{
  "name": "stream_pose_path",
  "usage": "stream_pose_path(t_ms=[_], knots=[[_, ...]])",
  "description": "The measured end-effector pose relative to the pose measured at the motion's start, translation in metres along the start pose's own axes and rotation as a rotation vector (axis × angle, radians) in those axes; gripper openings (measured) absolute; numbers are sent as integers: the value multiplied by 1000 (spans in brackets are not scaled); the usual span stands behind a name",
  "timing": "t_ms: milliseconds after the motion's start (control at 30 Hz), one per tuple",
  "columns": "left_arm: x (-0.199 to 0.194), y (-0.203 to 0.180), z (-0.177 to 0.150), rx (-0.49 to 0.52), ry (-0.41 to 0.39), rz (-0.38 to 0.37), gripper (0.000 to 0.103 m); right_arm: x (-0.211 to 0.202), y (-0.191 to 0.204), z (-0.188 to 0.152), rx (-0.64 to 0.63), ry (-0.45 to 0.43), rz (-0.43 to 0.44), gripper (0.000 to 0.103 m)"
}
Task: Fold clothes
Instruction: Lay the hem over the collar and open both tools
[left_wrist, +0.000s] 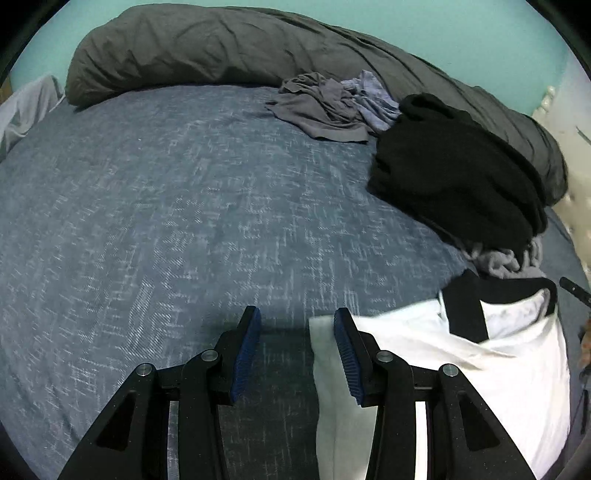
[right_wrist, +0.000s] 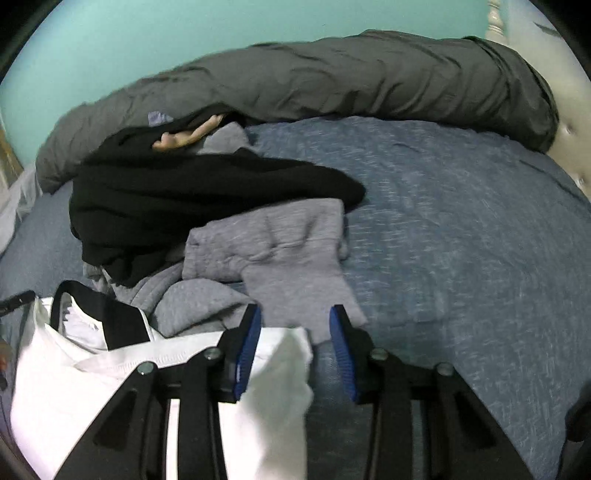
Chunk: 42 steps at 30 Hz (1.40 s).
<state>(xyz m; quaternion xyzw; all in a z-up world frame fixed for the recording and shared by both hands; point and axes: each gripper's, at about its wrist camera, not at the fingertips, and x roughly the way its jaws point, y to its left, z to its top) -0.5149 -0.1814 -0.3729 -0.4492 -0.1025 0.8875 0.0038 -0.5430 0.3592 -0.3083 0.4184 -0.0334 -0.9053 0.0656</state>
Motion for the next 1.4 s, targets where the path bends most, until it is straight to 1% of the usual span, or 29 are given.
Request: stream_pose_path(t_ms=[67, 167, 233, 333, 367, 400, 467, 500, 533, 567, 600, 633, 667, 833, 1033, 1167, 1200, 1267, 1333, 1400], knots=[[0, 1, -5, 4, 0, -21, 45, -8, -10, -8, 22, -16, 28, 40], [0, 5, -9, -15, -1, -44, 45, -6, -22, -20, 28, 15, 58, 43], [0, 7, -10, -29, -5, -57, 45, -5, -22, -28, 24, 35, 69, 43], [-2, 3, -11, -4, -8, -60, 45, -1, -17, -33, 22, 48, 94, 43], [-2, 3, -11, -2, -10, -62, 40, 2, -14, -32, 14, 54, 94, 43], [-2, 2, -11, 0, -13, -64, 27, 7, -10, -32, 7, 66, 86, 43], [-2, -1, -11, 10, -21, -82, 13, 16, -6, -32, 9, 88, 95, 43], [-2, -4, -12, 22, -19, -81, 7, 20, -4, -32, 13, 98, 102, 43], [-1, -7, -12, 33, -17, -79, 4, 23, -3, -32, 9, 109, 90, 42], [-2, -9, -13, 48, -22, -70, 4, 27, -1, -32, 6, 120, 78, 30], [-4, -10, -13, 49, -30, -68, 4, 30, 0, -33, 7, 127, 69, 21], [-6, -10, -13, 50, -38, -66, 4, 28, -1, -33, 18, 115, 70, 5], [-10, -7, -12, 40, -48, -69, 4, 24, -2, -32, 25, 90, 68, 3], [-29, 6, -8, 18, -84, -70, 4, -4, -10, -30, 24, -37, 50, 1], [-31, 16, 1, -31, -68, -74, 4, -6, -20, -21, 69, -44, -6, 1], [-15, 22, 4, -72, -2, -77, 4, -8, -27, -15, 98, -48, -44, 1], [-11, 23, 4, -72, 10, -73, 4, -7, -29, -14, 107, -44, -50, 1], [-2, 24, 2, -80, 36, -77, 4, 3, -33, -16, 135, -3, -44, 1], [3, 21, -1, -71, 38, -69, 5, 11, -36, -19, 153, 20, -44, 1], [6, 19, -3, -73, 44, -63, 6, 15, -34, -21, 140, 35, -38, 2]])
